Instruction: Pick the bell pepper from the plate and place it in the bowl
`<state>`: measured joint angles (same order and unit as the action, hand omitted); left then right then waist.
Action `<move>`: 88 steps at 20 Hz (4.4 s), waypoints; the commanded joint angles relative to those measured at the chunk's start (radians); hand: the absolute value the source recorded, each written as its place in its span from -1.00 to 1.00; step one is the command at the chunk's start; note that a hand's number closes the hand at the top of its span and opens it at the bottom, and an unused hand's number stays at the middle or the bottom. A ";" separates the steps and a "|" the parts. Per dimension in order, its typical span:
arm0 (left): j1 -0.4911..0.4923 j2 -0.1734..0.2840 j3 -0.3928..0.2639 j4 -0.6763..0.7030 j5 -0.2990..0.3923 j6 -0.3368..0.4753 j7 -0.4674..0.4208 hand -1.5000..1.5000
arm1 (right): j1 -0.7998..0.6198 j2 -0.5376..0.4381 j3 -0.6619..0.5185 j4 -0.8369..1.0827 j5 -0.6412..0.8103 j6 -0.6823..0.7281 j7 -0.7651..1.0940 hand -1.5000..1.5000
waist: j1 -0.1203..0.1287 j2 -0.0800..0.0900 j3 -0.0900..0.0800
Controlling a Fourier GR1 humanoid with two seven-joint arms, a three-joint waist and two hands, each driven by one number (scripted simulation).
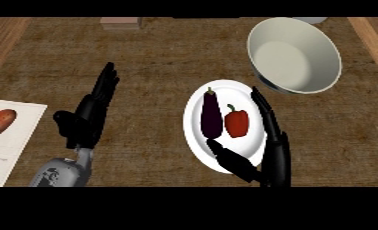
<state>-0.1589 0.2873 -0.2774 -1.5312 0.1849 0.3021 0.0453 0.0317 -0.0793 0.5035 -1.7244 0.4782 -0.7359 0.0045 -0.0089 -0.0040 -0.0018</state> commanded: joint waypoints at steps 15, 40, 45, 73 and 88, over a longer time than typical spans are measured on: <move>0.012 -0.014 0.038 -0.016 -0.003 -0.054 -0.001 0.00 | -0.166 0.070 -0.077 -0.276 0.368 0.610 0.954 -1.00 | 0.012 0.003 0.001; 0.013 -0.137 0.129 0.018 -0.139 -0.126 -0.008 0.00 | -0.110 0.079 -0.180 -0.155 0.134 0.562 0.701 -1.00 | 0.009 0.004 0.002; -0.032 -0.149 0.164 0.060 -0.152 -0.155 0.027 0.00 | -0.039 0.079 -0.134 -0.147 0.106 0.506 0.671 -1.00 | 0.007 0.004 0.002; 0.010 -0.206 0.208 -0.061 -0.210 -0.209 0.098 0.00 | -0.165 0.079 -0.213 0.245 0.094 0.449 0.547 -1.00 | 0.010 0.004 0.002; 0.024 -0.221 0.199 -0.023 -0.232 -0.207 0.058 0.00 | -0.111 -0.089 0.052 0.226 -0.039 0.815 0.079 1.00 | 0.014 -0.001 0.005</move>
<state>-0.1333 0.0700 -0.0759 -1.5543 -0.0434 0.0900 0.0934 -0.1113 -0.0908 0.4614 -1.4326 0.5439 -0.1218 0.2478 0.0006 -0.0076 -0.0035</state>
